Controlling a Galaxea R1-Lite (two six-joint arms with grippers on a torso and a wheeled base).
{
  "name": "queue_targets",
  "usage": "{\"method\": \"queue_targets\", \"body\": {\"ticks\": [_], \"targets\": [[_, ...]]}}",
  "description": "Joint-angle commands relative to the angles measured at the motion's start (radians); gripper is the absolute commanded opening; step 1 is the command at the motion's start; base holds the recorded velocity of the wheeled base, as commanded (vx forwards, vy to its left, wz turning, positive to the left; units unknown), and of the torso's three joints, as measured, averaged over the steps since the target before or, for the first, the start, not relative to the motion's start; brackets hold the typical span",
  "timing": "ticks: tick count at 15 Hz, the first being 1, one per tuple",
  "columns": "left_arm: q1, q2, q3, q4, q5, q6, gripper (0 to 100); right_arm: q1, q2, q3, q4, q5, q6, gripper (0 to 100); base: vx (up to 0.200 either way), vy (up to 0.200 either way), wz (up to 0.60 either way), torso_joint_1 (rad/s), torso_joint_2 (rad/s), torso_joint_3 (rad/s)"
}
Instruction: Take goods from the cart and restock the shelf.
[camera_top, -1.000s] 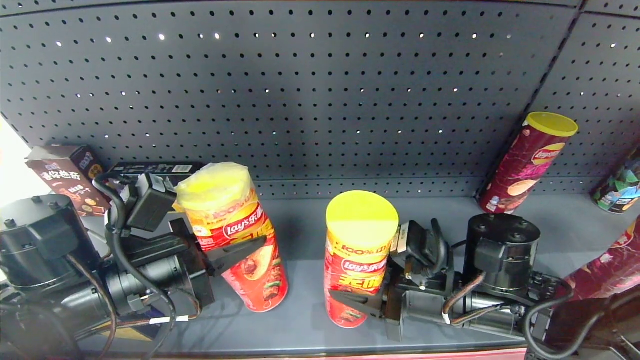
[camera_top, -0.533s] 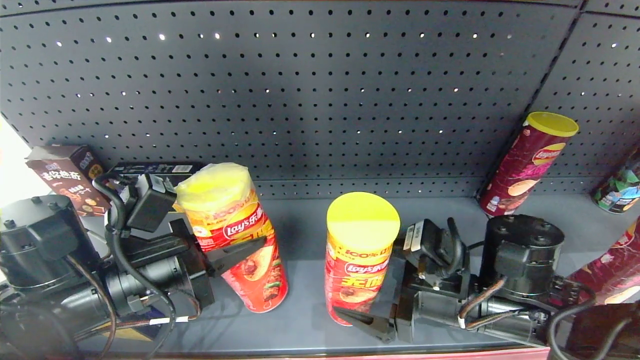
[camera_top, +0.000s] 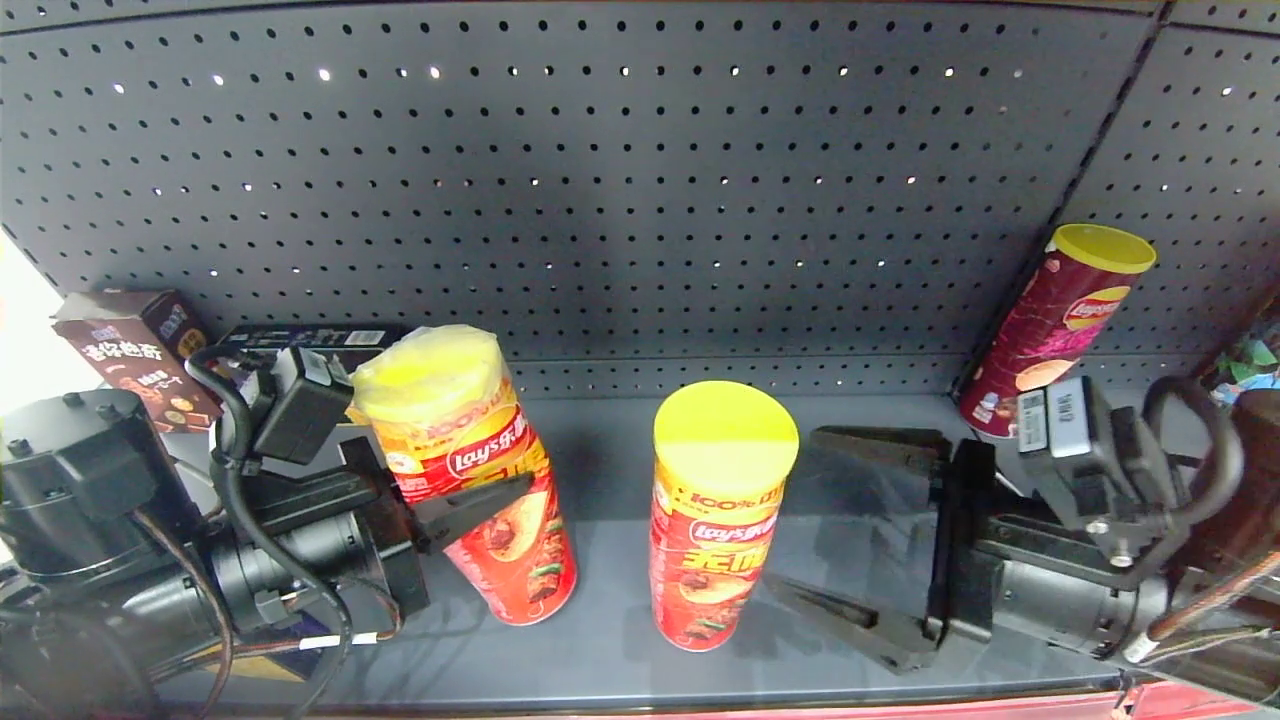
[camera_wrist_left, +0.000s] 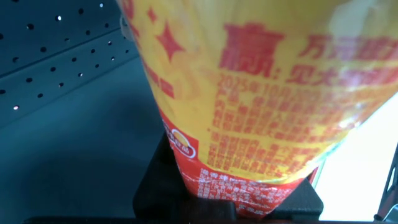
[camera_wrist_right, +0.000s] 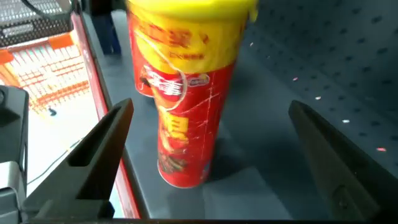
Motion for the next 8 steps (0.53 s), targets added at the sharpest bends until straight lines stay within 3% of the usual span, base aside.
{"method": "queue_targets", "body": {"ticks": [1,6,7,8], "targets": [[-0.001,-0.001,0.003,0.000,0.000,0.000,0,-0.043,-0.157,-0.004,0.070,-0.001,-0.002,100,0.000,0.000,0.00,0.000,0.00,0.000],[-0.001,-0.002,0.001,0.000,0.000,0.001,0,-0.158,-0.448,-0.083,0.360,-0.001,-0.002,100,0.000,0.000,0.00,0.000,0.00,0.000],[-0.001,-0.002,0.001,0.000,0.000,0.001,0,-0.161,-0.453,-0.086,0.366,-0.001,-0.002,100,0.000,0.000,0.00,0.000,0.00,0.000],[-0.001,-0.004,0.001,0.001,0.000,0.001,0,-0.212,-0.589,-0.116,0.529,-0.024,-0.002,100,0.000,0.000,0.00,0.000,0.00,0.000]]}}
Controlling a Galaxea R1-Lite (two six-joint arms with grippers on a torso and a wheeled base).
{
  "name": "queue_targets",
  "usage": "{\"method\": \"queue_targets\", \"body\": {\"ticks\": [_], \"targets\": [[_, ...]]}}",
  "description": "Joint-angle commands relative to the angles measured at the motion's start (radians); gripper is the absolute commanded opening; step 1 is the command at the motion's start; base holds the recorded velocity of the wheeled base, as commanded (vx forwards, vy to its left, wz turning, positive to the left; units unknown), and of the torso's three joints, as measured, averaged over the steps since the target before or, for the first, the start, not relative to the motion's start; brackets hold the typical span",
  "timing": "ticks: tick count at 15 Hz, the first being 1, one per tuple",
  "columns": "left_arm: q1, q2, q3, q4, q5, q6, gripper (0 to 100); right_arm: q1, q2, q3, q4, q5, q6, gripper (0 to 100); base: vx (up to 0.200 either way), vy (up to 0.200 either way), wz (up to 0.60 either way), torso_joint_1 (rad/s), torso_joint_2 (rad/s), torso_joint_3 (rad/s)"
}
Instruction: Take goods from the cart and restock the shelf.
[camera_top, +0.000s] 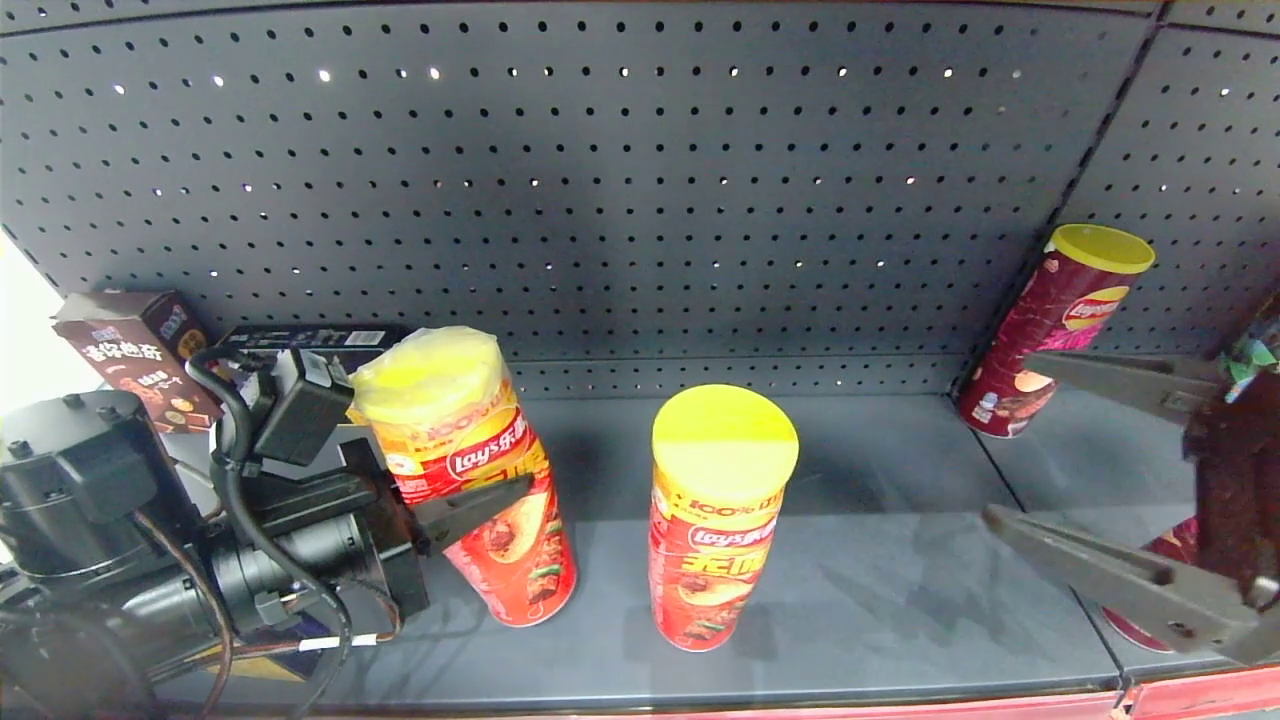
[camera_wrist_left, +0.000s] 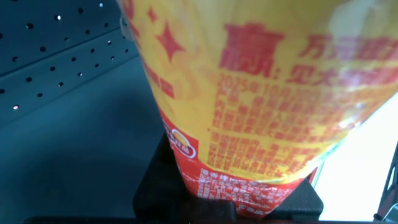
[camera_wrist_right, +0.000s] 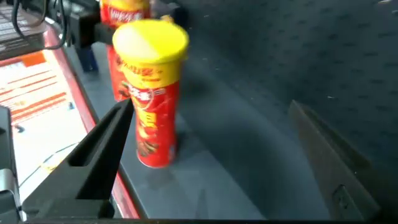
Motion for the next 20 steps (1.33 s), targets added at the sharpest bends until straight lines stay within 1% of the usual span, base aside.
{"method": "queue_targets", "body": {"ticks": [1,2,3,4,5,6,7,10,12,13,14,15,16,18,19,20], "targets": [[0.000,-0.002,-0.001,0.000,0.000,0.000,0,-0.073,-0.250,-0.040,0.192,-0.031,-0.001,100,0.000,0.000,0.00,0.000,0.00,0.000],[-0.002,-0.002,-0.003,0.000,0.000,0.000,0,-0.077,-0.366,-0.022,0.304,-0.049,-0.001,100,0.000,0.000,0.00,0.000,0.00,0.000],[-0.002,-0.001,-0.003,0.000,0.000,0.000,0,-0.077,-0.405,-0.013,0.347,-0.054,0.001,100,0.000,0.000,0.00,0.000,0.00,0.000],[-0.002,-0.002,-0.001,0.000,0.000,0.000,0,-0.080,-0.534,0.026,0.500,-0.080,0.004,100,0.000,0.000,0.00,0.000,0.00,0.000],[-0.002,-0.001,-0.003,0.000,0.000,0.000,0,-0.080,-0.625,0.058,0.594,-0.106,0.027,100,0.000,0.000,0.00,0.000,0.00,0.000],[-0.002,-0.001,-0.004,0.000,0.000,0.000,0,-0.081,-0.665,0.075,0.626,-0.118,0.053,100,0.000,0.000,0.00,0.000,0.00,0.000],[-0.002,-0.001,-0.004,0.000,0.000,0.000,0,-0.087,-0.758,0.129,0.675,-0.157,0.116,100,0.000,0.000,0.00,0.000,0.00,0.000],[-0.002,-0.002,-0.001,0.003,0.001,0.000,0,-0.136,-0.886,0.267,0.678,-0.235,0.181,100,0.000,0.000,0.00,0.000,0.00,0.000],[-0.002,-0.001,-0.003,0.002,0.001,0.000,0,-0.222,-0.971,0.374,0.676,-0.263,0.187,100,0.000,0.000,0.00,0.000,0.00,0.000],[-0.002,-0.001,-0.003,0.002,0.001,0.000,0,-0.250,-0.987,0.394,0.676,-0.275,0.188,100,0.000,0.000,0.00,0.000,0.00,0.000],[-0.002,0.001,-0.001,0.002,0.001,0.000,0,-0.281,-0.999,0.440,0.669,-0.353,0.207,100,0.000,0.000,0.00,0.000,0.00,0.000],[-0.002,0.001,0.000,0.002,0.001,0.000,0,-0.274,-1.001,0.457,0.675,-0.487,0.216,100,0.000,0.000,0.00,0.000,0.00,0.000],[-0.002,0.001,-0.001,0.002,0.001,0.000,0,-0.271,-1.008,0.469,0.678,-0.530,0.216,100,0.000,0.000,0.00,0.000,0.00,0.000],[-0.005,-0.001,0.005,0.000,0.001,0.000,0,-0.264,-1.031,0.500,0.650,-0.565,0.222,100,0.000,0.000,0.00,0.000,0.00,0.000],[-0.005,0.001,0.007,0.000,0.001,0.000,0,-0.261,-1.031,0.500,0.650,-0.537,0.217,100,0.000,0.000,0.00,0.000,0.00,0.000],[-0.006,0.002,0.005,0.000,0.000,0.000,0,-0.241,-1.030,0.503,0.649,-0.471,0.216,100,0.000,0.000,0.00,0.000,0.00,0.000]]}}
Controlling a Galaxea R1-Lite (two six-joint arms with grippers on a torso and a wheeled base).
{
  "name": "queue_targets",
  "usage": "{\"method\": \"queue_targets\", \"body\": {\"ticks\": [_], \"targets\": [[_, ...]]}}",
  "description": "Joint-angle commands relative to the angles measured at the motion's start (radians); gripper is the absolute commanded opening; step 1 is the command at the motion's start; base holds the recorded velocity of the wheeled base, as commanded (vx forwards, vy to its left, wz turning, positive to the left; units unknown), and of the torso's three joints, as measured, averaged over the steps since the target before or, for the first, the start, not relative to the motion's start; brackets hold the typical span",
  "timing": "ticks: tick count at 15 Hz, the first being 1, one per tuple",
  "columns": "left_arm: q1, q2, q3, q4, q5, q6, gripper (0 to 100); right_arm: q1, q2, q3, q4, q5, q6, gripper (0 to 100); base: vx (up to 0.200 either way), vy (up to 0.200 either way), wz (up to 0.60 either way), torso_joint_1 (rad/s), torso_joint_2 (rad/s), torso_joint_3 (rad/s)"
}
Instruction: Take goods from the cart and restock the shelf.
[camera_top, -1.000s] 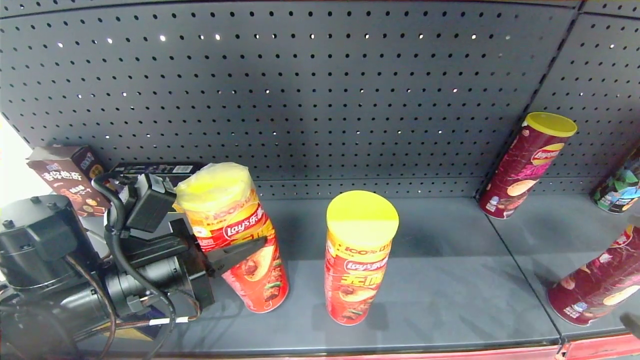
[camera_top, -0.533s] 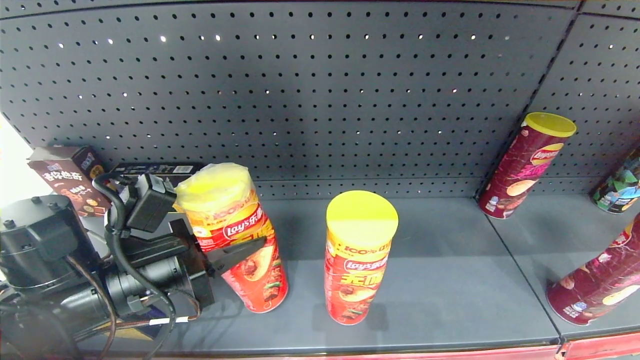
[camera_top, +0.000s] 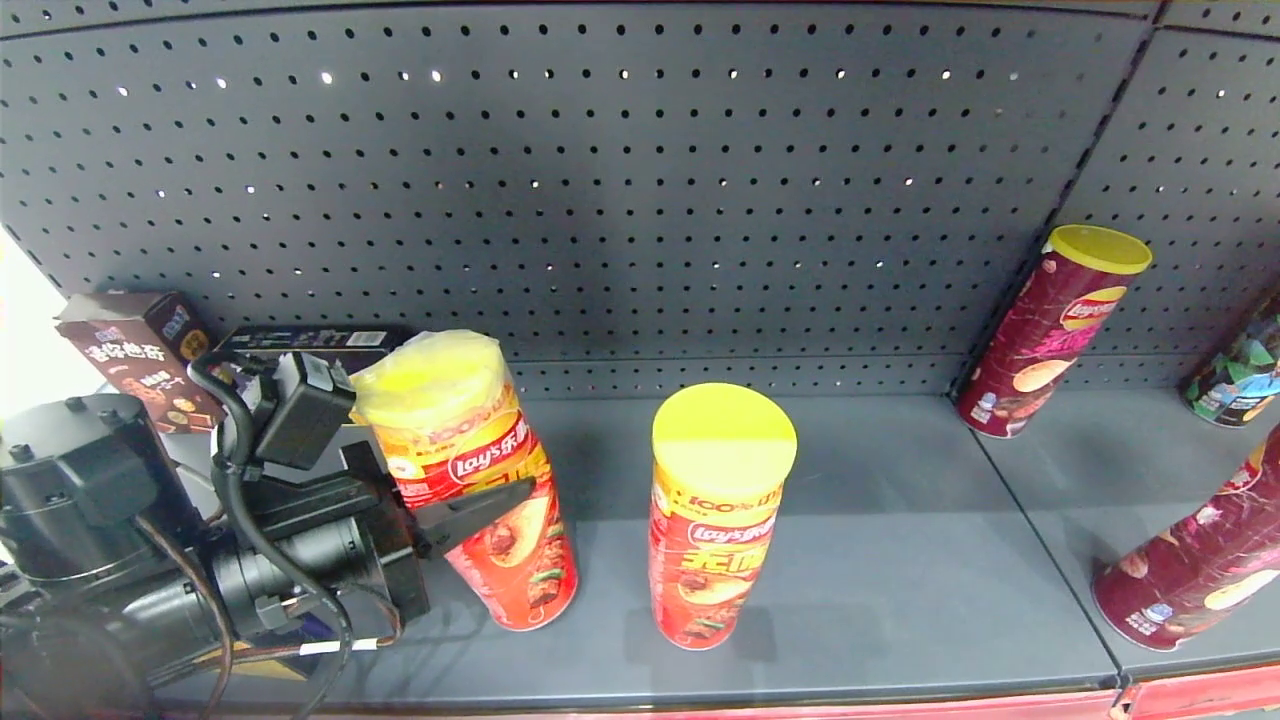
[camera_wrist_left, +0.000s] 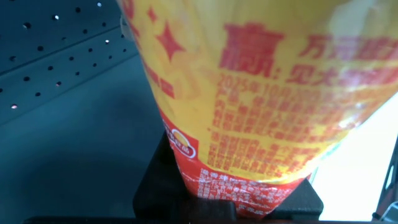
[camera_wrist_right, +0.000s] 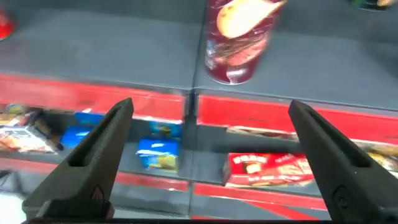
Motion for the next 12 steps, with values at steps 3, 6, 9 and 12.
{"method": "queue_targets", "body": {"ticks": [3,6,9,12], "targets": [[-0.004,0.006,-0.002,0.000,0.000,0.000,0,0.024,0.078,0.007,-0.003,-0.045,0.009,100,0.000,0.000,0.00,0.000,0.00,0.000],[-0.006,0.001,0.001,0.000,0.000,0.002,0,-0.096,0.139,0.004,-0.001,-0.115,0.002,100,0.000,0.000,0.00,0.000,0.00,0.000],[-0.009,-0.002,0.008,0.000,-0.002,0.002,0,-0.303,-0.003,0.006,-0.001,-0.122,0.023,100,0.000,0.000,0.00,0.000,0.00,0.000],[-0.021,-0.004,0.008,-0.002,-0.002,0.003,0,-0.302,-0.052,0.016,-0.020,-0.085,0.029,100,0.000,0.000,0.00,0.000,0.00,0.000]]}}
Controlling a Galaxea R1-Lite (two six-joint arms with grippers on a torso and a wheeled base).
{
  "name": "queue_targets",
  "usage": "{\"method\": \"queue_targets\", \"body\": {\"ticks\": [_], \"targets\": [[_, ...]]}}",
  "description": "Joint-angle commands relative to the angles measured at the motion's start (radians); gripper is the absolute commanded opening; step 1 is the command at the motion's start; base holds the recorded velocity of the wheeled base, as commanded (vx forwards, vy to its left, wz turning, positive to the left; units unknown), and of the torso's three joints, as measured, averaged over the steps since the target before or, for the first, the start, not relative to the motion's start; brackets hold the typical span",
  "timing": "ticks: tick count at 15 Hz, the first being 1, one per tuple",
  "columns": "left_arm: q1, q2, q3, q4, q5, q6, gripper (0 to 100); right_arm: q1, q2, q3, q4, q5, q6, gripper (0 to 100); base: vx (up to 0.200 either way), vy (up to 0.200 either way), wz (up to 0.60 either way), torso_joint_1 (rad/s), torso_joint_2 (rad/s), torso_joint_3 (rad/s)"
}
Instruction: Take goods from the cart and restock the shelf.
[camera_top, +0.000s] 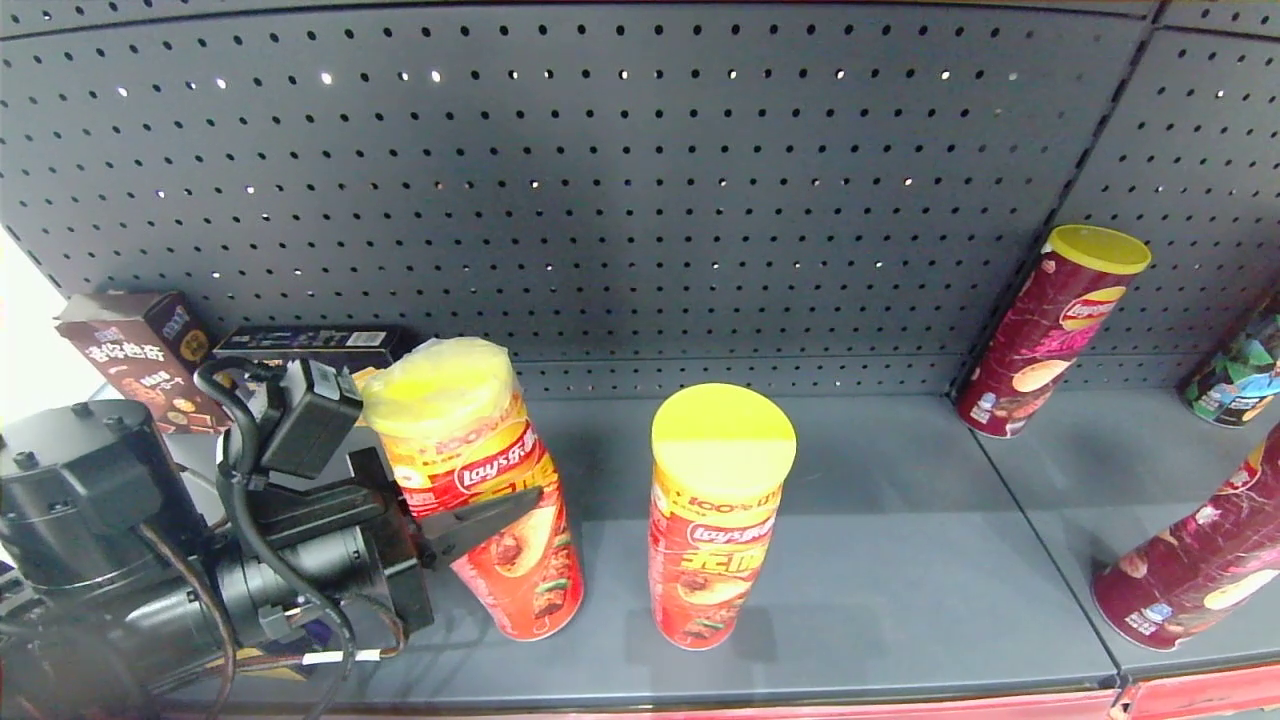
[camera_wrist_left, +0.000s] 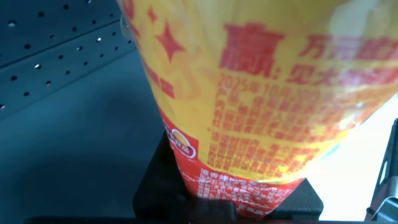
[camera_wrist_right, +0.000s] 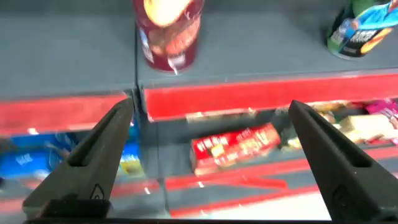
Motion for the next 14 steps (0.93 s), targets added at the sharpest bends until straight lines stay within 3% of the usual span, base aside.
{"method": "queue_targets", "body": {"ticks": [1,3,4,14], "targets": [[-0.002,-0.003,0.000,-0.002,0.000,0.000,0,-0.016,-0.042,0.013,-0.025,0.015,-0.010,100,0.000,0.000,0.00,0.000,0.00,0.000],[-0.002,-0.003,0.002,0.000,0.000,0.000,0,-0.016,-0.042,0.042,-0.048,0.257,-0.022,100,0.000,0.000,0.00,0.000,0.00,0.000],[-0.002,-0.003,0.002,0.000,0.000,0.000,0,-0.015,-0.042,0.042,-0.044,0.273,-0.028,100,0.000,0.000,0.00,0.000,0.00,0.000],[-0.018,-0.015,-0.034,0.003,-0.023,0.014,0,-0.016,-0.042,0.042,-0.036,0.205,0.042,100,0.000,0.000,0.00,0.000,0.00,0.000]]}}
